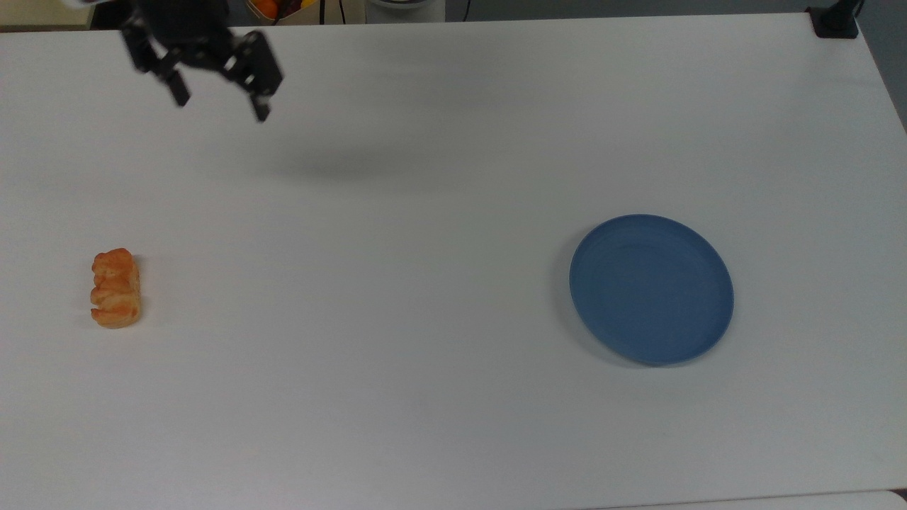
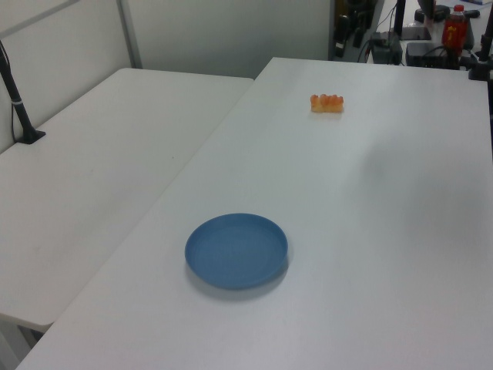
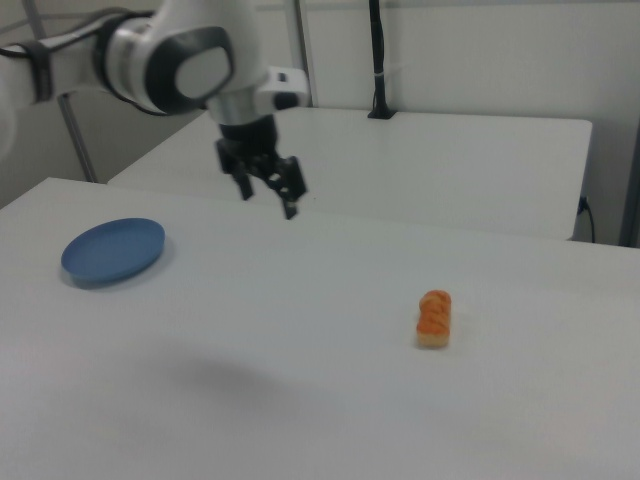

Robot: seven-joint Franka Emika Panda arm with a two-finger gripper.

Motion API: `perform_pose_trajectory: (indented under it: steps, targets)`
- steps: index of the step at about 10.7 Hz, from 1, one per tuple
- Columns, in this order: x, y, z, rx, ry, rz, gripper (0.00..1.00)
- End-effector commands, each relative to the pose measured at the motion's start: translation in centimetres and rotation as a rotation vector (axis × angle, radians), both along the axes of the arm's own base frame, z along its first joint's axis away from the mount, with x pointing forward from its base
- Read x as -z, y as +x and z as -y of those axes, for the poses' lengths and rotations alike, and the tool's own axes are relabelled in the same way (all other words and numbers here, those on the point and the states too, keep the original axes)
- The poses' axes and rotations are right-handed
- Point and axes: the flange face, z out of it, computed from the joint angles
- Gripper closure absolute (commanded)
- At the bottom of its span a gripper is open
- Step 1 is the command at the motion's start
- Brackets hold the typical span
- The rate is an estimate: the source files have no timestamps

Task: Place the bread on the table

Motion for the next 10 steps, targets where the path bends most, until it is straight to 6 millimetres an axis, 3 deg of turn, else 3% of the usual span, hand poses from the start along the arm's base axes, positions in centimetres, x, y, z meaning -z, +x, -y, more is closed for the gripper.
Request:
perform_pose_trajectory:
  steps: [1, 2, 4, 10]
  targets:
    - [-1.0, -6.2, -7.5, -0.001, -0.004, -0.075, 0.00]
    - [-0.8, -7.3, -9.9, -0.022, 0.003, -0.089, 0.00]
    - [0.4, -7.9, -11.7, -0.060, 0.010, -0.118, 0.00]
    - [0.6, -7.4, -10.8, -0.050, 0.006, -0.144, 0.00]
